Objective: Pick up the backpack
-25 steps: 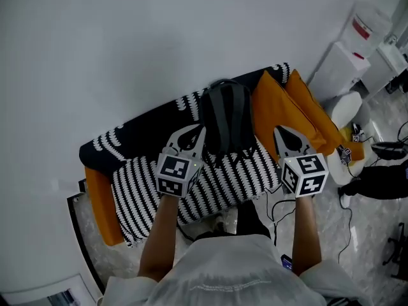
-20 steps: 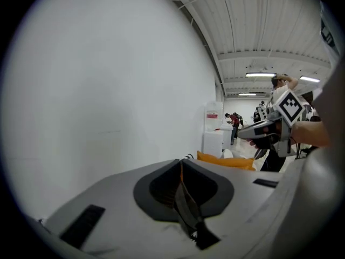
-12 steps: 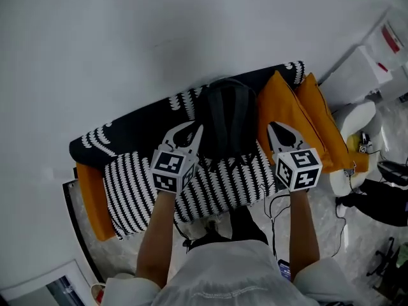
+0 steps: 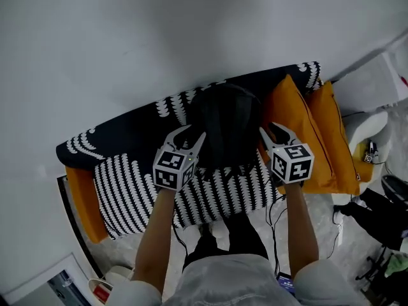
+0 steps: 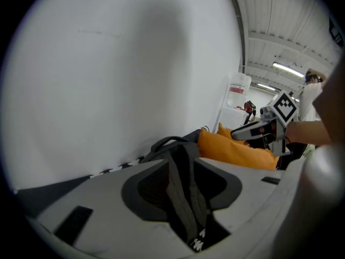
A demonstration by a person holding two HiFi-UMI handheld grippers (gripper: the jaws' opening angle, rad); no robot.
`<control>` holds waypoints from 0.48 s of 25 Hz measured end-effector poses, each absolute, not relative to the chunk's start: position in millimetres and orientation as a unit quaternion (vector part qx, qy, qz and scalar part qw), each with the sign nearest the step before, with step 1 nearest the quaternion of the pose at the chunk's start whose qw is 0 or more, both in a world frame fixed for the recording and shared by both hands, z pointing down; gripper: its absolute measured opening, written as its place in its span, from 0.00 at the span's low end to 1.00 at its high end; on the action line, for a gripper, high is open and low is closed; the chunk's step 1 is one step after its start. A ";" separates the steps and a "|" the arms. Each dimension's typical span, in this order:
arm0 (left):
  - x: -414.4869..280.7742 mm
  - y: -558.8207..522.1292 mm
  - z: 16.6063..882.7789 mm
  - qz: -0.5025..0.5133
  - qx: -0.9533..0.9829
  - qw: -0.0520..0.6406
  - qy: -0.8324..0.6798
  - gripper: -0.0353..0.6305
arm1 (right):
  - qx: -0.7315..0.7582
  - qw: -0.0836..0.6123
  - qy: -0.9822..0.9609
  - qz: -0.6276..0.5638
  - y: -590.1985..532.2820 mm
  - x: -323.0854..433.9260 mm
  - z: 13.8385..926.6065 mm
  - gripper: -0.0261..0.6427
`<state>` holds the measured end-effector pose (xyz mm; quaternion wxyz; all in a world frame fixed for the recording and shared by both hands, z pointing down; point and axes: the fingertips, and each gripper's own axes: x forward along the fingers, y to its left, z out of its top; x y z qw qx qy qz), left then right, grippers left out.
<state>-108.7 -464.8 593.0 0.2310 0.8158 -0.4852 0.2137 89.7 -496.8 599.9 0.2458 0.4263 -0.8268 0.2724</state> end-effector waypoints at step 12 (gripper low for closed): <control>-102.4 -503.0 710.9 0.227 0.789 0.316 -0.475 0.39 | 0.344 0.281 -0.834 0.328 -546.4 64.9 726.3 0.31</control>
